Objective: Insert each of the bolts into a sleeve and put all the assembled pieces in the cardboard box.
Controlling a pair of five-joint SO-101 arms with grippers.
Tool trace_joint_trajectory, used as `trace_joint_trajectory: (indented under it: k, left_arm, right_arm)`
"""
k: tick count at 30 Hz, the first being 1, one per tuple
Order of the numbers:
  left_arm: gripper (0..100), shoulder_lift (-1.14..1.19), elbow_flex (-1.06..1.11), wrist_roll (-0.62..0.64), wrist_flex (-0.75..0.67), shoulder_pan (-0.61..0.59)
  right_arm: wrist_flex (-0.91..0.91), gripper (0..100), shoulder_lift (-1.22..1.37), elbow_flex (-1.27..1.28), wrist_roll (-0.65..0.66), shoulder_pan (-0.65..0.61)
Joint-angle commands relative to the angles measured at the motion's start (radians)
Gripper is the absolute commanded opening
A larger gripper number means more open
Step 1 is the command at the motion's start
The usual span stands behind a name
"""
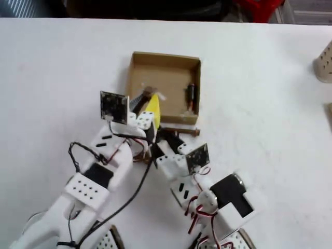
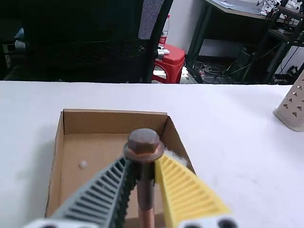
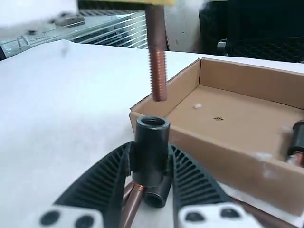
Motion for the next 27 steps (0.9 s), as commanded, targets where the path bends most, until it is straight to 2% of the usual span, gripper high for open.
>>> trace_joint_trajectory:
  k: [1, 5, 11, 14, 18, 22, 27]
  left_arm:
    - [2, -0.045, -0.018, 0.020, 0.002, 0.015]
    - [2, -0.045, -0.015, 0.020, 0.011, 0.015]
    - [2, -0.048, -0.072, 0.020, 0.189, 0.051]
    - [2, -0.048, -0.086, 0.020, 0.216, 0.054]
    - [2, -0.048, -0.089, 0.020, 0.207, 0.056]
    - [2, -0.048, -0.091, 0.015, 0.094, 0.051]
    - [2, -0.048, -0.091, 0.014, 0.041, 0.050]
  right_arm:
    - [-0.027, 1.6, 0.001, -0.006, -0.011, -0.007]
    - [-0.027, 1.6, 0.001, -0.006, -0.011, -0.007]
    - [-0.027, 1.6, 0.001, -0.008, -0.011, -0.007]
    - [-0.027, 1.6, 0.001, -0.008, -0.011, -0.007]
    - [-0.025, 1.6, 0.001, -0.008, -0.011, -0.007]
    - [-0.024, 1.6, 0.001, -0.008, -0.009, -0.007]
    - [-0.022, 1.6, 0.001, -0.008, -0.008, -0.008]
